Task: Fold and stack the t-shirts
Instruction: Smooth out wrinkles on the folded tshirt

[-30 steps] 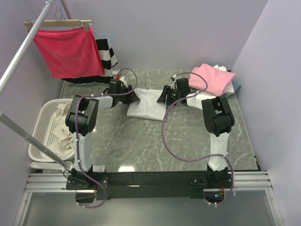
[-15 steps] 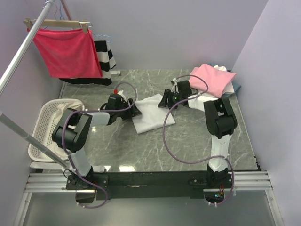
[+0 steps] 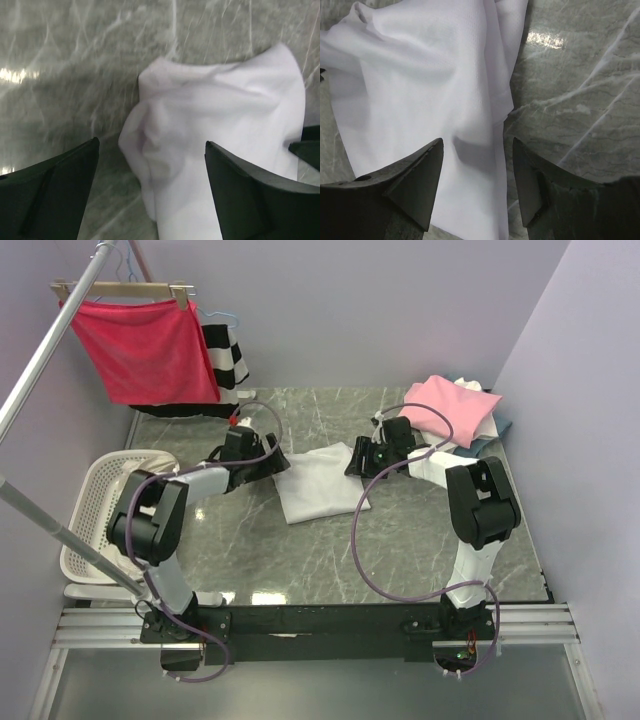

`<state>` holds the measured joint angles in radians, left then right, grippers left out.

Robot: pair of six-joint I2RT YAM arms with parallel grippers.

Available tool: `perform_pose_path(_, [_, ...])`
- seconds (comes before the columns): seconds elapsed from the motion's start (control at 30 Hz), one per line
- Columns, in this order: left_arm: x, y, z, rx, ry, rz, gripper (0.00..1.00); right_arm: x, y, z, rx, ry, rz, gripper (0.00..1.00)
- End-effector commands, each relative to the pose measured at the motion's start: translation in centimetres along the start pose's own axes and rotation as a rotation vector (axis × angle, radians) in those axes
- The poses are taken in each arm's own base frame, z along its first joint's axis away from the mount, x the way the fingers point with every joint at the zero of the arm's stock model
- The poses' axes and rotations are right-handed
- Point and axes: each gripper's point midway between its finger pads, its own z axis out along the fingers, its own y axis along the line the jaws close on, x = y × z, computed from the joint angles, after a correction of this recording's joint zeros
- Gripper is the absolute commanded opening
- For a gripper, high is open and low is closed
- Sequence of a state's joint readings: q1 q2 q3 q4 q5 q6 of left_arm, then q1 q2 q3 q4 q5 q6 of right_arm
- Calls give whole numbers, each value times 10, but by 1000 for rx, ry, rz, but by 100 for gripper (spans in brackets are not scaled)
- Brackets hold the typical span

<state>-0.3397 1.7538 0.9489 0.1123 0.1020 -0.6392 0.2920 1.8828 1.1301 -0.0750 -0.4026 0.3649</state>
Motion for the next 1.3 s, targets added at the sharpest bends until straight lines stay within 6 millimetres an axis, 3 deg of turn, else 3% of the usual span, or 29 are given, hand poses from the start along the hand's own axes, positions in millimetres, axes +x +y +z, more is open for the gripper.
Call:
perform_pose_path(0.0, [-21,-13,17,33,-25,36,91,-14,4,-7,1,-31,-40,64])
perform_pose_path(0.13, [-32,-28,28,82,-21,40,89,-7,4,-1,-15,-3,-29,64])
perform_pose_path(0.27, [-25,-29,31,101,7,42,83,1,2,1,-17,21,-20,64])
perform_pose_path(0.5, [-5,-20,23,115,36,41,77,18,-3,3,-19,51,-6,64])
perform_pose_path(0.7, [-3,-4,16,131,33,-2,68,26,-6,5,-11,69,7,64])
perform_pose_path(0.93, [-19,3,18,183,-1,-12,50,35,-11,7,13,101,39,60])
perform_pose_path(1.17, [-42,-9,25,341,-18,-21,47,58,-17,13,16,154,69,58])
perform_pose_path(1.27, [-34,-19,35,462,34,-54,44,60,-17,14,25,161,61,58])
